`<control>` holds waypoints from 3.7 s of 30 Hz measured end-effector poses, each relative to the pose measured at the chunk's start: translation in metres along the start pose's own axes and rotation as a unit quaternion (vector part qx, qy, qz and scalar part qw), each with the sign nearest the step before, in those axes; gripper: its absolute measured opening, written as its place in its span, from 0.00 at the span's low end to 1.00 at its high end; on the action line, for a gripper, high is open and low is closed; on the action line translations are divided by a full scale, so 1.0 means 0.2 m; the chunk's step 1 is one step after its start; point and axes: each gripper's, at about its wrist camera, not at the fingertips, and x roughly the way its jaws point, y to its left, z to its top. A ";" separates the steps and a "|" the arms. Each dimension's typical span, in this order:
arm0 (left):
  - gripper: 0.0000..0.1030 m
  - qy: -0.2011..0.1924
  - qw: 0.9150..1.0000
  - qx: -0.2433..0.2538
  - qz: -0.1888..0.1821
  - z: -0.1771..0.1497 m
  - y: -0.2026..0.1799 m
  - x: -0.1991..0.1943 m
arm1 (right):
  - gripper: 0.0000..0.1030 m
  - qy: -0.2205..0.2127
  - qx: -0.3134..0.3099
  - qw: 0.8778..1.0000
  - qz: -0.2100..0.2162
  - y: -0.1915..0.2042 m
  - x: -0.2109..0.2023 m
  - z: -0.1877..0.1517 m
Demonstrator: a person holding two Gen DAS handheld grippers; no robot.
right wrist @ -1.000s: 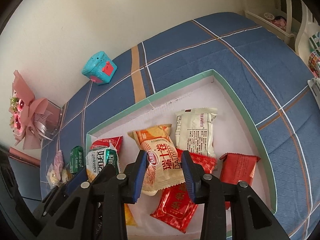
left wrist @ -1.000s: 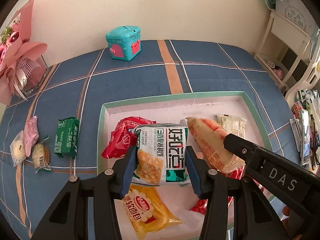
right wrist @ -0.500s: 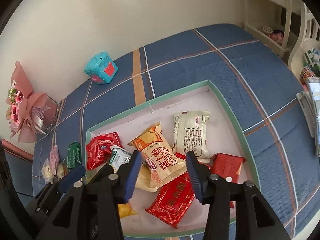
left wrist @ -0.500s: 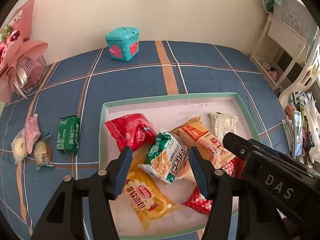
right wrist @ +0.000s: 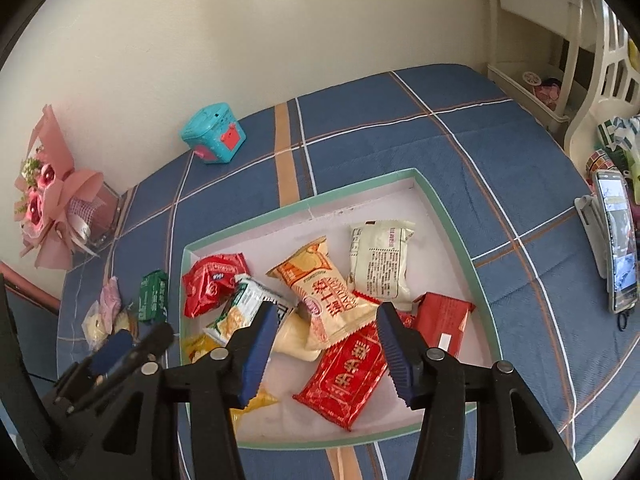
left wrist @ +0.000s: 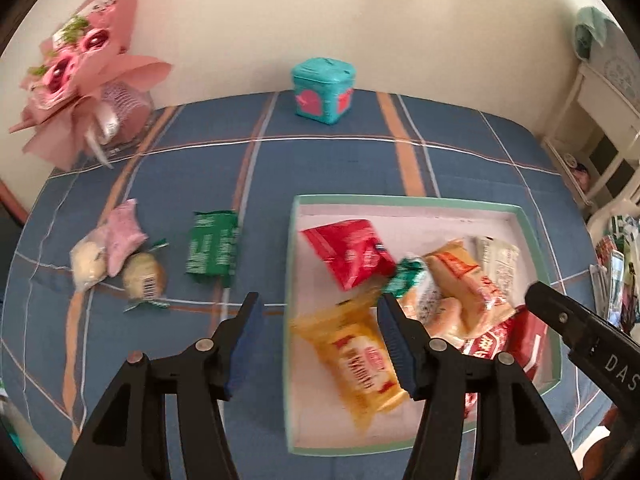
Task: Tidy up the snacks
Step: 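Withdraw both open tools from the tray toward the remaining snacks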
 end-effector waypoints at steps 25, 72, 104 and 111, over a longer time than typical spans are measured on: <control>0.75 -0.008 0.999 -0.041 0.018 -0.03 0.19 -0.05 | 0.81 -0.003 -0.053 0.998 -0.015 0.15 -0.01 -0.05; 0.95 -0.037 0.983 -0.172 0.053 -0.07 0.90 -0.13 | 1.00 0.020 -0.150 0.988 -0.010 0.83 0.15 -0.25; 0.99 -0.046 0.977 -0.207 0.040 -0.01 1.33 -0.02 | 1.00 0.041 -0.153 0.984 0.076 1.23 0.44 -0.35; 0.99 -0.040 0.975 -0.211 0.051 0.03 1.46 0.05 | 1.00 0.052 -0.173 0.980 0.082 1.37 0.55 -0.37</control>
